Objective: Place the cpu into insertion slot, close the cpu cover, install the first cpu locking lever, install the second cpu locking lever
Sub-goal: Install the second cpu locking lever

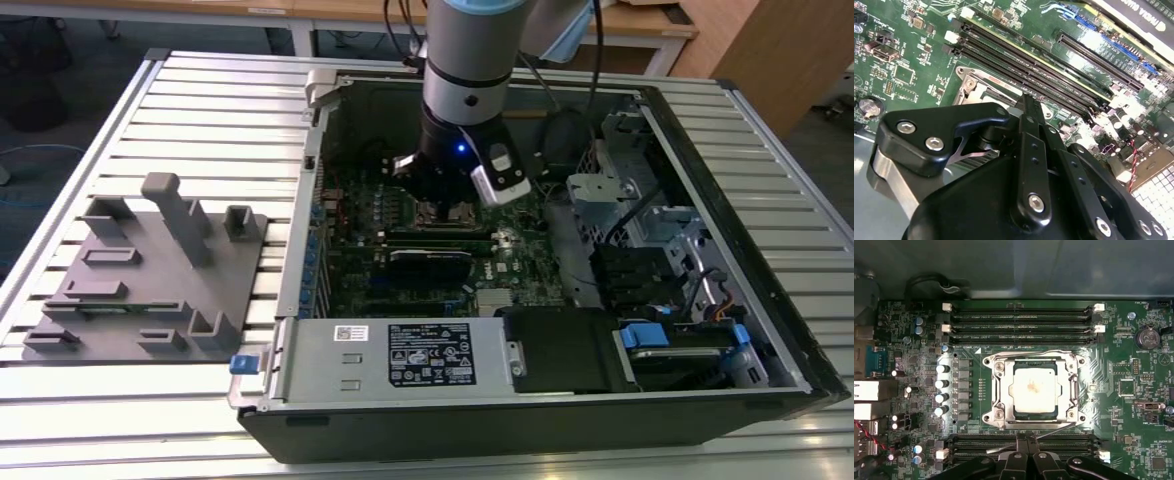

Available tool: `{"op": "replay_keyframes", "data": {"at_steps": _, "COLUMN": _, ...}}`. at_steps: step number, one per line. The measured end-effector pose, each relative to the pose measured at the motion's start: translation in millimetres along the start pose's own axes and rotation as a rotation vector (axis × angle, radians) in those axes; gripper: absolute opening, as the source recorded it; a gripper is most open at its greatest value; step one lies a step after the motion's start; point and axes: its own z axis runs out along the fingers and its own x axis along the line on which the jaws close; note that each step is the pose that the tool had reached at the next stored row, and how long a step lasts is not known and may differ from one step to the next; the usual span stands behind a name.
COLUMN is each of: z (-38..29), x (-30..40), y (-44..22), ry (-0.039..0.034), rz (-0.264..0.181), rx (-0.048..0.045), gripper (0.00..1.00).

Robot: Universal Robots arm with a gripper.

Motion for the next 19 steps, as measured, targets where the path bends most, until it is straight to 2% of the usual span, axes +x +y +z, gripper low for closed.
{"op": "replay_keyframes", "data": {"at_steps": 8, "z": 0.1, "x": 0.5, "y": -0.3, "ry": 0.0000, "rz": 0.000, "rx": -0.0006, "gripper": 0.10}}
{"op": "replay_keyframes", "data": {"at_steps": 13, "z": 0.4, "x": 4.9, "y": -0.5, "ry": 0.0000, "rz": 0.000, "rx": -0.0015, "gripper": 0.10}}
{"op": "replay_keyframes", "data": {"at_steps": 19, "z": 3.5, "x": 6.2, "y": -1.0, "ry": 0.0001, "rz": 0.000, "rx": -0.0013, "gripper": 0.10}}
